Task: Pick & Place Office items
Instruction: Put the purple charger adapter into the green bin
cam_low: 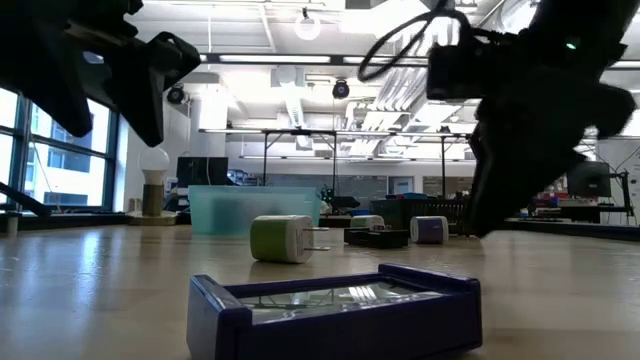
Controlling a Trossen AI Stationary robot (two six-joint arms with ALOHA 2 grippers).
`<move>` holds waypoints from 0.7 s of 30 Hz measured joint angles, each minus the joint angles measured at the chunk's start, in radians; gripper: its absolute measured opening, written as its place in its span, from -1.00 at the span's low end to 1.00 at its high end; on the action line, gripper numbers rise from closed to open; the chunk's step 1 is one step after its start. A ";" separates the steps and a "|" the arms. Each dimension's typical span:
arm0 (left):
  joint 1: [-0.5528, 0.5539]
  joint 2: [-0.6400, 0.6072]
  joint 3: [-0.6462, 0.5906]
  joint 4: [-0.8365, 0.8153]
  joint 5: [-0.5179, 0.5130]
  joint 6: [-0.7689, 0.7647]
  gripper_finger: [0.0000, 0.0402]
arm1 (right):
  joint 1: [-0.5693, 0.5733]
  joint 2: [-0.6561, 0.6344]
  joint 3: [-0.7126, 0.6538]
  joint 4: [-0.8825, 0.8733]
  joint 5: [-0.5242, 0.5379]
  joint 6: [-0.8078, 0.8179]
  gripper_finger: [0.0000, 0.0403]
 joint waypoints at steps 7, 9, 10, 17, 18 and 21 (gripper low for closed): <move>0.010 0.000 0.000 -0.005 0.000 0.021 0.12 | -0.008 0.000 0.001 0.255 -0.040 0.058 0.20; 0.016 0.000 0.000 -0.005 0.000 0.003 0.12 | -0.017 -0.001 0.002 0.267 -0.089 -0.015 0.20; 0.020 0.000 0.000 -0.006 0.000 -0.015 0.12 | -0.021 -0.001 0.002 0.258 -0.116 -0.074 0.20; 0.035 0.000 0.000 -0.007 0.013 -0.156 0.12 | -0.043 -0.001 0.000 0.353 -0.192 -0.135 0.20; 0.035 0.000 0.000 -0.007 0.022 -0.160 0.12 | -0.047 -0.001 0.000 0.388 -0.197 -0.123 0.20; 0.034 0.000 0.000 -0.007 0.026 -0.162 0.12 | -0.061 -0.001 0.000 0.499 -0.201 -0.132 0.20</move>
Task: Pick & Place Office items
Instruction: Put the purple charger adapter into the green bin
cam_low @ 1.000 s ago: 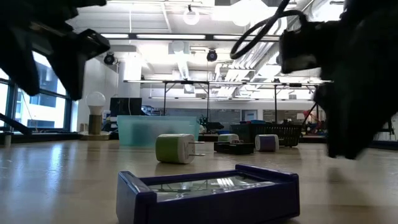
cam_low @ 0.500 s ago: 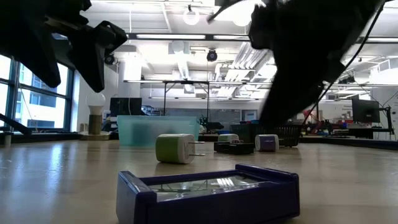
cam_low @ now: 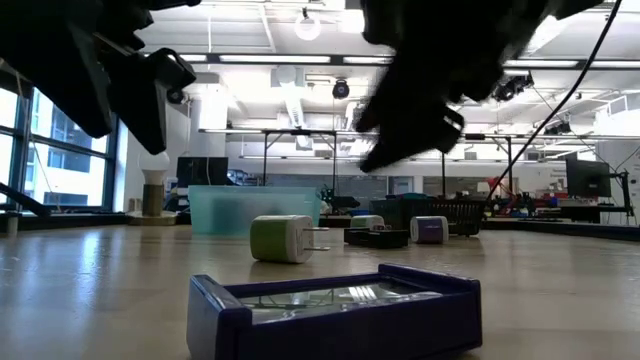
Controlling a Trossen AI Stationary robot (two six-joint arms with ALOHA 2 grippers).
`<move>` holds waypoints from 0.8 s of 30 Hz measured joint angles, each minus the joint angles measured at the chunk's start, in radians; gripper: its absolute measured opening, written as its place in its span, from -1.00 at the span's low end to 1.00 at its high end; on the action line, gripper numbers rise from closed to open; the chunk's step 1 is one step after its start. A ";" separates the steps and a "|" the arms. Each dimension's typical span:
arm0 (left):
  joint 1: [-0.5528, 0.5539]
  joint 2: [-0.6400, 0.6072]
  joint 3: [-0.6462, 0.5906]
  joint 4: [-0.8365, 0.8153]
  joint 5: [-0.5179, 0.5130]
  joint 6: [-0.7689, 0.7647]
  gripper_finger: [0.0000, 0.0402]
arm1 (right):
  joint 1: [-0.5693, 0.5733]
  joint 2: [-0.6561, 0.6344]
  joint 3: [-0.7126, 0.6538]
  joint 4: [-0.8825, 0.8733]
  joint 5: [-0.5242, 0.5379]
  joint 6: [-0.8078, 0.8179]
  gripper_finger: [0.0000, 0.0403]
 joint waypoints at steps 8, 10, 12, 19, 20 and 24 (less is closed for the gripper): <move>0.000 0.000 0.000 0.000 0.000 0.000 0.12 | -0.073 0.000 0.000 -0.271 -0.046 0.044 0.20; 0.000 0.000 0.000 -0.001 0.000 0.013 0.12 | -0.097 0.000 0.000 -0.324 -0.061 0.094 0.20; 0.000 0.000 0.000 -0.001 0.000 0.025 0.12 | -0.121 0.000 0.000 -0.352 -0.100 0.115 0.20; 0.007 0.000 0.000 -0.001 0.000 0.027 0.12 | -0.199 0.000 0.000 -0.551 -0.213 0.136 0.20; 0.007 0.000 0.000 -0.001 0.000 0.027 0.12 | -0.209 0.000 0.000 -0.593 -0.211 0.137 0.20; 0.007 0.000 0.000 -0.001 -0.001 0.027 0.12 | -0.246 0.000 0.000 -0.705 -0.196 0.161 0.20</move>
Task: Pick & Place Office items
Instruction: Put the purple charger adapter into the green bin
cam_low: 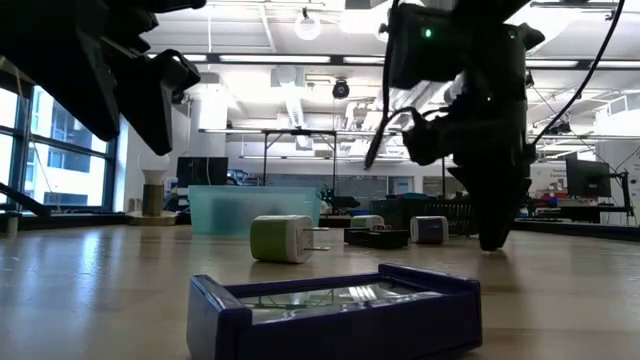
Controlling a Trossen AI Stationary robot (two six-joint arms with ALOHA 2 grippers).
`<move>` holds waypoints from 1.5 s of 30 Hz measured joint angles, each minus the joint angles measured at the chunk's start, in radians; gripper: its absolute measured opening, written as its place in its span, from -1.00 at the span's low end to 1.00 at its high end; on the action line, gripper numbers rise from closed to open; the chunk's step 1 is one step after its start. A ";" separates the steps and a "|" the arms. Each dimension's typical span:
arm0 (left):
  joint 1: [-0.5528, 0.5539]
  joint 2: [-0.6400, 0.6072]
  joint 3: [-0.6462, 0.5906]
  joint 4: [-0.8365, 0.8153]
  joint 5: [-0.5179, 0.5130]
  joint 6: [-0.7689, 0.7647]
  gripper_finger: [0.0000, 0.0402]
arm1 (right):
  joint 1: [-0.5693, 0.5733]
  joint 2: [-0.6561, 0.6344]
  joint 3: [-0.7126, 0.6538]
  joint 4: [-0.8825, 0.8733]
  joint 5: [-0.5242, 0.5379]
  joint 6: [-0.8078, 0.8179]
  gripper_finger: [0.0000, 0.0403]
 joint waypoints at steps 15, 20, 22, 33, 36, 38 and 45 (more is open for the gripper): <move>0.000 0.001 -0.033 0.007 0.000 -0.002 0.12 | -0.049 0.000 0.002 -0.102 0.183 -0.235 0.20; 0.000 0.001 -0.034 0.009 -0.001 -0.004 0.12 | -0.016 0.000 0.002 -0.160 0.303 -0.273 0.20; 0.000 0.001 -0.034 0.010 -0.001 -0.004 0.12 | -0.001 0.000 0.012 -0.197 0.348 -0.291 0.20; 0.000 0.001 -0.034 0.010 -0.008 -0.004 0.12 | 0.018 0.000 0.090 -0.220 0.381 -0.440 0.20; 0.000 0.001 -0.034 0.009 -0.013 -0.004 0.12 | 0.006 0.000 0.110 -0.209 0.381 -0.469 0.20; 0.000 0.001 -0.034 0.010 -0.013 -0.004 0.12 | -0.001 0.000 0.116 -0.195 0.379 -0.477 0.20; 0.000 0.001 -0.034 0.009 -0.013 -0.003 0.12 | -0.014 0.000 0.116 -0.116 0.385 -0.501 0.20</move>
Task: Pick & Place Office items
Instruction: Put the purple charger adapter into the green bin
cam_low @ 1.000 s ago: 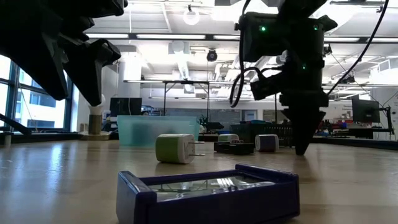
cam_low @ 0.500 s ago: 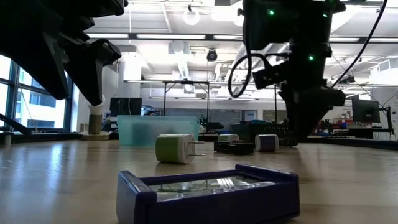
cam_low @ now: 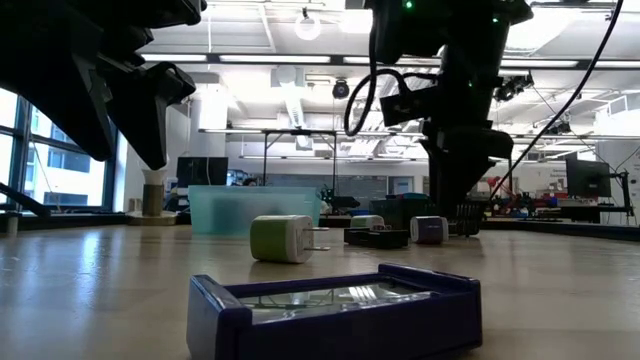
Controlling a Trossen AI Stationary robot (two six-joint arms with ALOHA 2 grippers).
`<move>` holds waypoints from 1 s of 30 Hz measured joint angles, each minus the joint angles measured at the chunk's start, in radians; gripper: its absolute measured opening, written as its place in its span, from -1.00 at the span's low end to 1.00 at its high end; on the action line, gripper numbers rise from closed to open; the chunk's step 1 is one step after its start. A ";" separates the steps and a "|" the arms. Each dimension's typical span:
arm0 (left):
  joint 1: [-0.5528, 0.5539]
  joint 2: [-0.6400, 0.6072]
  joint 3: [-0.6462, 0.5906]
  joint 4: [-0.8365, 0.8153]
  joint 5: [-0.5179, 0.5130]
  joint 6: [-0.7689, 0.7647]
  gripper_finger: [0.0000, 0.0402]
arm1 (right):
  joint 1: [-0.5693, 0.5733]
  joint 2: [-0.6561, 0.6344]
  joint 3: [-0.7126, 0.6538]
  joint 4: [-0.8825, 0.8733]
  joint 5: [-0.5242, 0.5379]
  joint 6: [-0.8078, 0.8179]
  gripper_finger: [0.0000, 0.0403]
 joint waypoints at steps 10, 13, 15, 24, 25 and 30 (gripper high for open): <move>0.000 0.000 0.000 0.000 0.000 0.000 0.12 | -0.027 0.000 0.000 0.012 -0.008 -0.200 0.20; 0.000 0.000 0.000 0.000 0.000 0.000 0.12 | -0.051 0.000 0.000 0.019 -0.049 -0.209 0.20; 0.000 0.000 0.000 0.000 0.000 0.000 0.12 | -0.068 0.000 0.000 0.022 -0.077 -0.209 0.20; 0.000 0.000 0.000 0.000 0.001 0.000 0.12 | -0.087 0.000 0.000 0.054 -0.157 -0.257 0.20; 0.000 0.000 0.000 0.000 0.001 0.000 0.12 | -0.087 0.002 0.000 0.058 -0.167 -0.265 0.20; 0.000 0.000 0.000 0.000 0.001 0.000 0.12 | -0.090 0.014 0.000 0.078 -0.165 -0.314 0.20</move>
